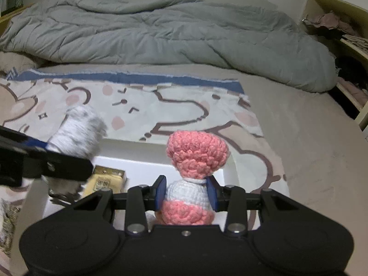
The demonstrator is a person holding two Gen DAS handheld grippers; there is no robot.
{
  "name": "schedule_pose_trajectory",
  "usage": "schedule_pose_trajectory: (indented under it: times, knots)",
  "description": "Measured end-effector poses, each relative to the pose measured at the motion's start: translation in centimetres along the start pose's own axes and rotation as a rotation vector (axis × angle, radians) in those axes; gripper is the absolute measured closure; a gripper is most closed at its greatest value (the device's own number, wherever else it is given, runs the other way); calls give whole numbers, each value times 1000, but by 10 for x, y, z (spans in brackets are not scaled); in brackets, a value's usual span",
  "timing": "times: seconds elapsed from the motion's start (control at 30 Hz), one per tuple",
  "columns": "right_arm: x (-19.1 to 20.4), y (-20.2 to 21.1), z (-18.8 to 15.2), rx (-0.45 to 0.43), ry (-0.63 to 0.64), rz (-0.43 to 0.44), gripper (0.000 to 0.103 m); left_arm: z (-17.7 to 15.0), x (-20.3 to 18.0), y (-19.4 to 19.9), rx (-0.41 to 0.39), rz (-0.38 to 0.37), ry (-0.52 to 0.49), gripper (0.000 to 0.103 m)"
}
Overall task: Organize objects
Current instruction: 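Carry the yarn ball and pink doll over the white box with both tools, then lower the yarn ball and pink doll into the box and open both tools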
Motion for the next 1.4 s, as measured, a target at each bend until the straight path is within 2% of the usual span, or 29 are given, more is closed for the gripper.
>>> schedule_pose_trajectory:
  times: [0.2,0.37,0.43,0.47,0.5,0.7,0.83,1.4]
  knots:
    - [11,-18,-4,4,59,7,64,-3,19,-24,1,-55,58,62]
    - [10,-29,-7,25,55,-20,64,0,23,-38,-7,-71,79,61]
    - [5,-31,-9,20,35,-58,57,0,26,-43,-5,-67,117,49]
    - [2,-31,-9,24,17,-82,42,0,29,-45,0,-63,141,47]
    - [-2,-31,-9,35,-2,-100,37,-1,30,-47,5,-59,154,47]
    - [-30,-25,-12,77,-190,-24,45,-4,26,-42,26,-33,108,48]
    - [-38,-20,-13,83,-265,3,45,-6,22,-34,31,-13,87,48]
    - [-36,43,-12,11,-298,68,45,-12,-9,34,-19,113,-25,48]
Point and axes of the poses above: each gripper's, at about its wrist camera, not at the fingertips, and y roughly against the way its jaws point, x to its left, z to its top, the point moved 2 cm from there along -y, roughly the way its jaws point, and after that the axes turned 11 degrees about -z, right-handed, at the moved point
